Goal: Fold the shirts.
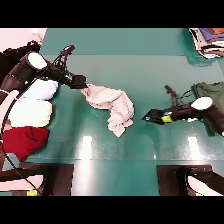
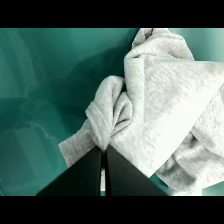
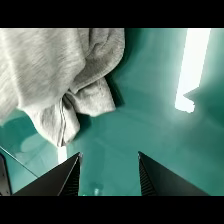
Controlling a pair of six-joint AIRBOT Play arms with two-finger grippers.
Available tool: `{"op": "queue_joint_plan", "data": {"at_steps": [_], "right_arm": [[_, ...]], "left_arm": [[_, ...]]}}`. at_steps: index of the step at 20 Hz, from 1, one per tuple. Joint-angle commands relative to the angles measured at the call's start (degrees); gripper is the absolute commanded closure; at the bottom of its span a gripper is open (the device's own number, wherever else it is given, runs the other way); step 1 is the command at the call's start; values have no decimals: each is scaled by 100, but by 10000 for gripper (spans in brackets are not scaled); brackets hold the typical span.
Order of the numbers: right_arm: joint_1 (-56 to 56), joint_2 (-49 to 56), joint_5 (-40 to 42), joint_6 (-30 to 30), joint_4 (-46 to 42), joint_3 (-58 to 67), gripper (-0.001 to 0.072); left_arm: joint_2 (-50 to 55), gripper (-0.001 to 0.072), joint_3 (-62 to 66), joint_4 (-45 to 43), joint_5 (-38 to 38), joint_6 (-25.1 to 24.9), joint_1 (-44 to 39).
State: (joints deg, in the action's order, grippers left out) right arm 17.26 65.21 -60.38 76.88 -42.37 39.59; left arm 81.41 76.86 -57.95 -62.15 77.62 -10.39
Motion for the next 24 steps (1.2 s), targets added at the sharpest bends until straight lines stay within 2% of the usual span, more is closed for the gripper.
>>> {"op": "queue_joint_plan", "data": {"at_steps": [1,8,9,11,12,13,16,19,24], "right_arm": [[564,813,951,-426,1093,-205,307],[1045,1943,1172,-452,1134,890,309],[1062,2024,1180,-452,1126,999,404],[1062,2155,1169,-452,1123,1145,530],[1067,2177,1172,-452,1099,1178,658],[1062,2162,1156,-455,1032,1207,698],[756,1768,892,-407,433,1331,699],[33,981,398,-79,-393,1770,699],[-1027,-289,-262,-44,-737,3112,699]], "left_arm": [[-11,687,22,-17,2,-7,9],[-11,686,22,-42,13,-11,9],[-11,686,22,-42,13,-11,9],[-11,686,22,-39,11,-11,9],[-11,687,24,-39,-4,-11,9],[-15,687,31,-63,-24,-9,9],[-192,687,284,-667,-92,52,9],[-695,687,925,-1320,-105,164,9],[-1692,687,2194,-1353,-105,164,9]]}}
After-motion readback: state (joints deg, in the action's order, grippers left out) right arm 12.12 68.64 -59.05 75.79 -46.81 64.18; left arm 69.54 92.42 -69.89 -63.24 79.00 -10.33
